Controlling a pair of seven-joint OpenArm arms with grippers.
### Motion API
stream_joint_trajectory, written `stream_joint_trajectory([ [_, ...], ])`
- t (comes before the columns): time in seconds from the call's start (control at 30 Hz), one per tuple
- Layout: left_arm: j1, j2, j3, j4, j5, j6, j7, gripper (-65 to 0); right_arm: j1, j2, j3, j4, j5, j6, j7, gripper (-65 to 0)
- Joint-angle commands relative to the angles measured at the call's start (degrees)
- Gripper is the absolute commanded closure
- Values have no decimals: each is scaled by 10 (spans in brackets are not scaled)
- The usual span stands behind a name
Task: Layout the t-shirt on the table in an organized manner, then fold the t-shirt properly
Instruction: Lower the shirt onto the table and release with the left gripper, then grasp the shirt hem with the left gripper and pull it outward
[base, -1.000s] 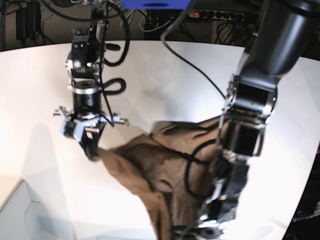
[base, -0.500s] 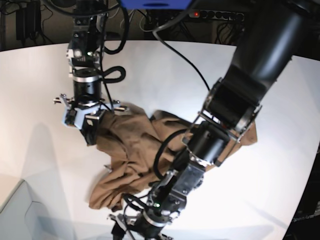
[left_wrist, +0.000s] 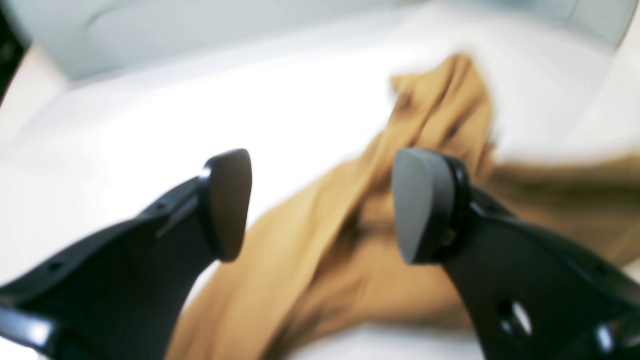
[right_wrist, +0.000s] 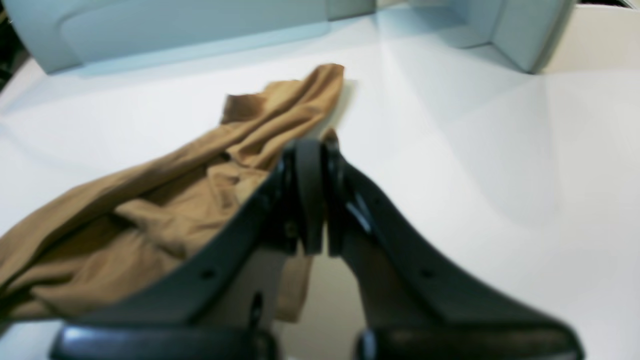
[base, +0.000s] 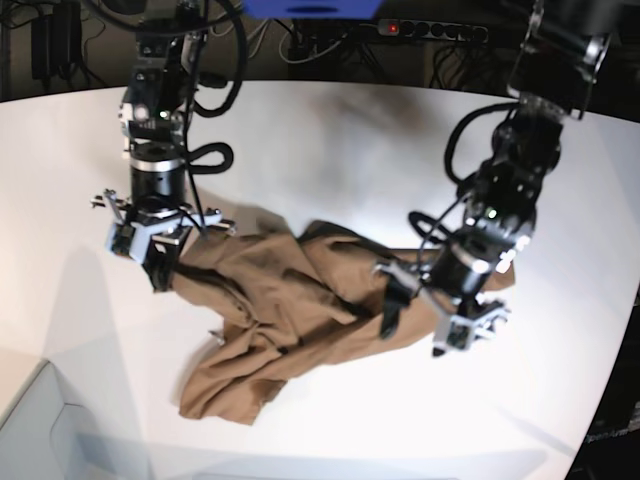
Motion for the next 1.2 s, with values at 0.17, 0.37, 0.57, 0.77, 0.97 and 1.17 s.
stream_joint_trajectory([
  [0.17,169,-33,-185,71,11,5,-16,-427,15,-5,-4,10,1,1,19,0],
  [0.37,192,16,-223,-15,124,-1,-20,-427,17,-5,-6,7,1,1,18,0],
  [0.57,191,86,-223,-71,254,-1,-21,-427,16,-5,-7,7,1,1,18,0],
  [0.77,171,112,-223,-122,301,-1,-22,-427,13,-5,-7,7,1,1,18,0],
  [0.97,139,106,-194,-177,303,-1,-22,-419,12,-5,-7,7,1,1,18,0],
  [1.17,119,110,-197,-175,303,-1,-22,-20,12,-5,-7,7,1,1,18,0],
])
